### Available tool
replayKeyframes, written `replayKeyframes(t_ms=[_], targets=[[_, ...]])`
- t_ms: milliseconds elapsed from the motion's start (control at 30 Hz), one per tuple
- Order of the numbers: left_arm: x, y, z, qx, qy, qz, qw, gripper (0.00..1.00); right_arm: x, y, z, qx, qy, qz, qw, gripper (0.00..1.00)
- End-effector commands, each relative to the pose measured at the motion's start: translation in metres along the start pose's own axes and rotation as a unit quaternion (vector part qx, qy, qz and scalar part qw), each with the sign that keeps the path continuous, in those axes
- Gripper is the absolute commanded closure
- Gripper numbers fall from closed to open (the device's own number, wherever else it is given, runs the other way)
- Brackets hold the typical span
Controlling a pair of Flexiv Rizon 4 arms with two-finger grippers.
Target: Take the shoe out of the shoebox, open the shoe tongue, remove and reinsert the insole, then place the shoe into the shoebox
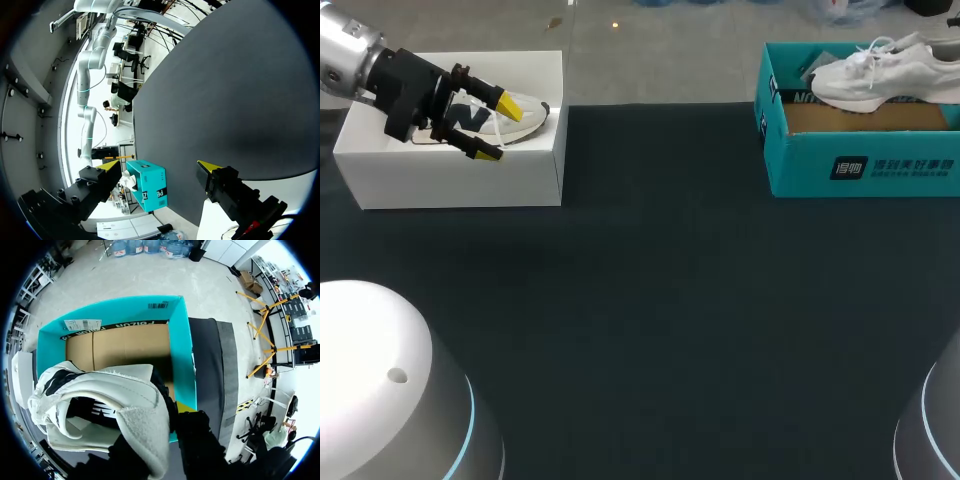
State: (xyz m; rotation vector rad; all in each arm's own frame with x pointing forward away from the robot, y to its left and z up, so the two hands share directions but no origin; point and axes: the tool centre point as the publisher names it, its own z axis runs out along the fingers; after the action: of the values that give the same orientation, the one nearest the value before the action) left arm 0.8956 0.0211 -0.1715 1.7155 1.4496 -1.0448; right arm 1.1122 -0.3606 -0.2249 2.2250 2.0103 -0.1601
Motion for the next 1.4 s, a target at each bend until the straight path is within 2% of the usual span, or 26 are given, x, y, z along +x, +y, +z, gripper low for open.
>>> replayKeyframes(t_ms=[33,167,233,300,433,667,900,1100,1400], targets=[[0.000,0.000,-0.001,0.001,0.001,0.000,1.000,0.00,0.000,-0.004,-0.001,-0.012,0.001,0.000,1.000,1.00],[0.000,0.000,-0.001,0.001,0.001,0.000,1.000,0.00,0.002,-0.009,0.013,-0.021,-0.017,0.017,0.999,1.00],[0.000,0.000,-0.001,0.001,0.001,0.000,1.000,0.00,0.004,-0.012,0.019,-0.018,-0.006,0.015,1.000,1.00],[0.000,0.000,-0.001,0.001,0.001,0.000,1.000,0.00,0.006,-0.014,0.023,-0.024,-0.022,0.021,0.999,1.00],[0.000,0.000,-0.001,0.001,0.001,0.000,1.000,0.00,0.009,-0.016,0.031,-0.032,-0.017,0.038,0.999,1.00],[0.000,0.000,-0.001,0.001,0.001,0.000,1.000,0.00,0.011,-0.022,0.047,-0.041,-0.021,0.037,0.998,1.00],[0.000,0.000,-0.001,0.001,0.001,0.000,1.000,0.00,0.016,-0.026,0.073,-0.046,-0.034,0.031,0.998,1.00],[0.000,0.000,-0.001,0.001,0.001,0.000,1.000,0.00,0.018,-0.028,0.098,-0.029,-0.044,0.038,0.998,1.00],[0.000,0.000,-0.001,0.001,0.001,0.000,1.000,0.00,0.018,-0.031,0.122,-0.012,-0.056,0.052,0.997,1.00]])
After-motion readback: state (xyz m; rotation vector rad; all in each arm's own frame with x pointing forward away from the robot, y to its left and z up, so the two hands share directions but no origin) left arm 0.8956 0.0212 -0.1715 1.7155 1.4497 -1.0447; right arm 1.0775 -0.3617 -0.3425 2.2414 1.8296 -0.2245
